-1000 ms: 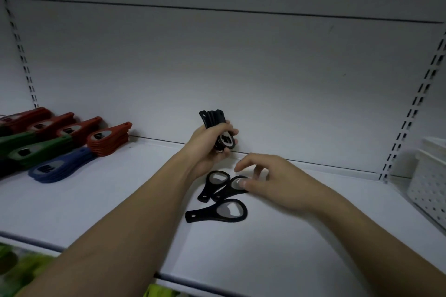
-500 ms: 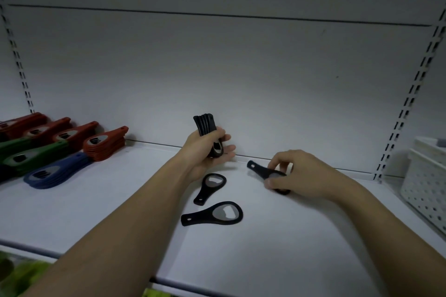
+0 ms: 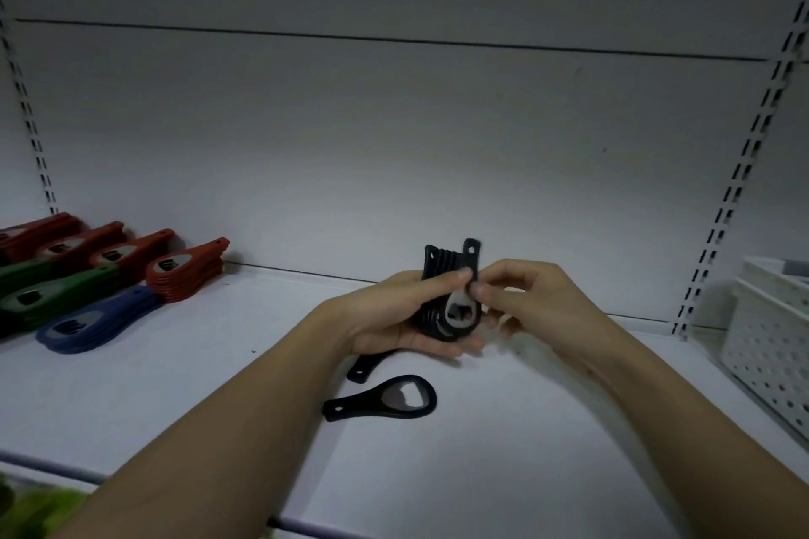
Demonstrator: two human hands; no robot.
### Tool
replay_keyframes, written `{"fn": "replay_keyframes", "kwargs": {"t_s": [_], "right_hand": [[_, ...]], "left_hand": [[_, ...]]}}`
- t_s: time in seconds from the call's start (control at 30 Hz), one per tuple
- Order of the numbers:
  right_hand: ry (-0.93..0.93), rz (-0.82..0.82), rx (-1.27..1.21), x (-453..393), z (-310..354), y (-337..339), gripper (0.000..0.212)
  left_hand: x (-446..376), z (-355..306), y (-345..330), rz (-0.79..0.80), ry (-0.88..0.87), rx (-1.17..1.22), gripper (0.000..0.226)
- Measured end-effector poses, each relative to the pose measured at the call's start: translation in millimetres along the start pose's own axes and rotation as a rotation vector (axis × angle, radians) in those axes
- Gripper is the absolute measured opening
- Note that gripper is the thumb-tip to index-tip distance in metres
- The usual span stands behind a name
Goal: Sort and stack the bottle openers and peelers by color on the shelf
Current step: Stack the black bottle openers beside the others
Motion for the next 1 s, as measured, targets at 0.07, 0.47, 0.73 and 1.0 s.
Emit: {"fn": "replay_keyframes", "kwargs": {"t_s": [0.07, 0.47, 0.73, 1.0], "right_hand": [[0.054, -0.071, 0.135, -0.1, -0.7, -4.0, 0.018], [0.181, 0.219, 0.351, 19.6, 2.4, -32.0, 0.012], [0.238, 0.523, 0.579, 41.9, 16.2, -48.3, 0.047], [0.243, 0.396, 0.524, 37.2, 21.7, -38.9, 0.023]], "left_hand": [[-0.3, 0.1, 1.3, 0.028, -0.029, 0.006, 0.022], [-12.6, -8.9, 36.0, -0.446, -0.060, 0.435, 0.035], [-14.4, -11.5, 38.2, -0.434, -0.176, 0.563, 0.030], [-15.4, -11.3, 43.8, -0.571, -0.188, 0.527, 0.030]]}}
Point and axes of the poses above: each hand's wrist, its own x-axis away from the middle knuckle, its own y-axis out of the back of the hand, z = x × y, the point moved 2 cm from there along -x, towards the middle knuckle, and after that the axes turned 14 degrees about -z, right-handed, at the moved point
